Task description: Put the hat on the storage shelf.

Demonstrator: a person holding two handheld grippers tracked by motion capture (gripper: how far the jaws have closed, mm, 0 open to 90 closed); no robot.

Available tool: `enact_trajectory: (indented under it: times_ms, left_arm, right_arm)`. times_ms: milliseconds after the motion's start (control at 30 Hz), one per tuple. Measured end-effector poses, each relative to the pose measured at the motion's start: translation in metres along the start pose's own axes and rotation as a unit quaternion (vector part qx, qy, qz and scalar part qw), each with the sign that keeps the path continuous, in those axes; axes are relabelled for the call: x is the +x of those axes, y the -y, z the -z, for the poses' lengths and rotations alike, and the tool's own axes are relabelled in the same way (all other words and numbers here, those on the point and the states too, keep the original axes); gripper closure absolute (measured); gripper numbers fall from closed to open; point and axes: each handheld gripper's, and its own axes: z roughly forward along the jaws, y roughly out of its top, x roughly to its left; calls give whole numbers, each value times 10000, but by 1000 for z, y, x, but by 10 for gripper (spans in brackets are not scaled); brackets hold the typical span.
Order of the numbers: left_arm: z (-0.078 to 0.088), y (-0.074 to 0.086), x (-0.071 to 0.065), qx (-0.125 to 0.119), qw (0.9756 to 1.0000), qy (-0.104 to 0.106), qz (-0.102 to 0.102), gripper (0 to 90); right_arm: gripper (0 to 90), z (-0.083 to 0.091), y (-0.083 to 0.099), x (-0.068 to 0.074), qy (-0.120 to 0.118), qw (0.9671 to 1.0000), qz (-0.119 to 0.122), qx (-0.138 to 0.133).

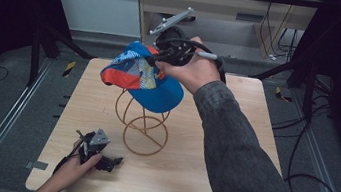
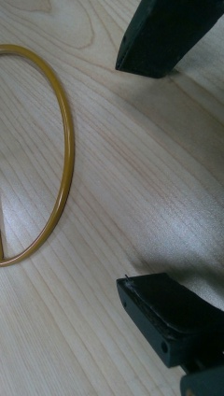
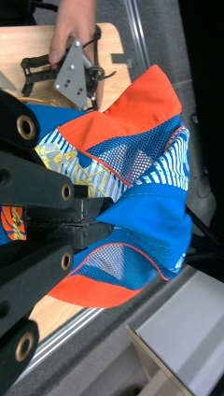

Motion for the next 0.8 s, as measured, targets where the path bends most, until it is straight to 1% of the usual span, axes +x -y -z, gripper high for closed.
enact_trajectory:
  times_ms: [133, 333, 500, 633, 800]
  left_arm:
    - [0, 0, 0, 0, 10000, 1, 2, 0]
    - [0, 0, 0, -1, 10000, 0, 2, 0]
    - [0, 0, 0, 0, 10000, 1, 3, 0]
    - [0, 0, 0, 0, 10000, 0, 2, 0]
    - [0, 0, 0, 0, 10000, 1, 1, 0]
  right_arm:
    - [899, -14, 1, 2, -90, 9999, 15, 94]
    - [898, -28, 0, 4, -117, 9997, 23, 191]
    - [896, -41, 1, 8, -175, 9992, 61, 348]
    - [897, -48, 4, 9, -219, 9988, 50, 430]
    - [894, -53, 6, 10, -258, 9985, 54, 476]
